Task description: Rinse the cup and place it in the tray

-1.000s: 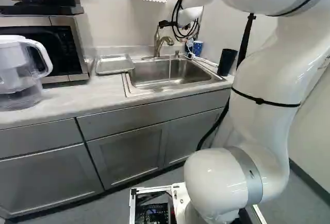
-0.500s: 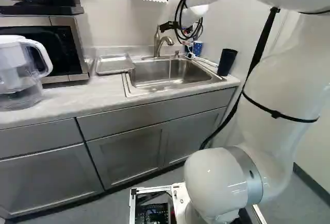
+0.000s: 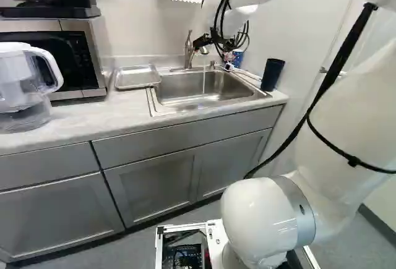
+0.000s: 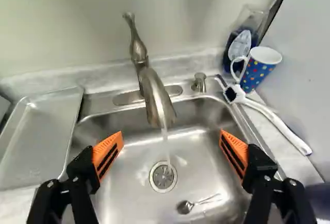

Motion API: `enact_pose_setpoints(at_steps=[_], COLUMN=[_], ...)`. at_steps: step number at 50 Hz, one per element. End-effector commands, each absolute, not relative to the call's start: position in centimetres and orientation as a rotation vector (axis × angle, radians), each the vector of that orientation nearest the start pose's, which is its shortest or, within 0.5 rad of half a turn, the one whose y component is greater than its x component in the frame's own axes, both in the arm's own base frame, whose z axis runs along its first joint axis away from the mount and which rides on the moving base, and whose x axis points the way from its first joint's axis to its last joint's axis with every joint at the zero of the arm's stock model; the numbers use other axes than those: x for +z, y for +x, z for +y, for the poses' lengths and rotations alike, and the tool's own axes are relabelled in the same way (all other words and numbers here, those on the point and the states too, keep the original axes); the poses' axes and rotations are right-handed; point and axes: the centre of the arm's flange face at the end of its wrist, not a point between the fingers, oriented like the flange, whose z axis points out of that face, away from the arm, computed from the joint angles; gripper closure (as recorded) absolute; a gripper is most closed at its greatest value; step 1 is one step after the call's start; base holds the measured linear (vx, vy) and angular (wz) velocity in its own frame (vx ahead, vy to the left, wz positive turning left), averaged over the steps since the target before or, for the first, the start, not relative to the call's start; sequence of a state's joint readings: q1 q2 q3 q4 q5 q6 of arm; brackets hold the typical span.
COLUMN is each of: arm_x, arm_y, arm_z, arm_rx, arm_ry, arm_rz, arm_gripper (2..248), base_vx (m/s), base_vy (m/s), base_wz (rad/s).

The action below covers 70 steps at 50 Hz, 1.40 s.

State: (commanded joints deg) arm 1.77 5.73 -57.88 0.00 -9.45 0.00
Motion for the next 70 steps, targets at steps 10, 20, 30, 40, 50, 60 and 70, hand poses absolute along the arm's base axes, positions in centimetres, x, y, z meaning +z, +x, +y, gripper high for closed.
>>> enact_pose_setpoints(at_steps=[10, 20, 30, 40, 50, 60, 70], arm_x=[63.6, 62.9, 62.4, 62.4, 62.4, 62.4, 62.5], arm_y=[45.9, 43.8, 42.5, 42.5, 42.5, 42.5, 42.6], arm_z=[1.5, 1.4, 1.3, 1.3, 1.3, 1.3, 1.4], arm_rx=[-1.280, -1.134, -1.019, -1.019, -1.019, -1.021, -1.036], arm_ry=[-2.854, -2.917, -2.961, -2.961, -2.961, -2.959, -2.936], arm_rz=[-0.045, -0.047, -0.045, -0.045, -0.045, -0.044, -0.016], arm_gripper=[3, 3, 3, 3, 3, 3, 3], base_vx=[0.000, 0.000, 0.000, 0.000, 0.000, 0.000, 0.000], base_vy=[0.000, 0.000, 0.000, 0.000, 0.000, 0.000, 0.000], base_wz=[0.000, 0.000, 0.000, 0.000, 0.000, 0.000, 0.000])
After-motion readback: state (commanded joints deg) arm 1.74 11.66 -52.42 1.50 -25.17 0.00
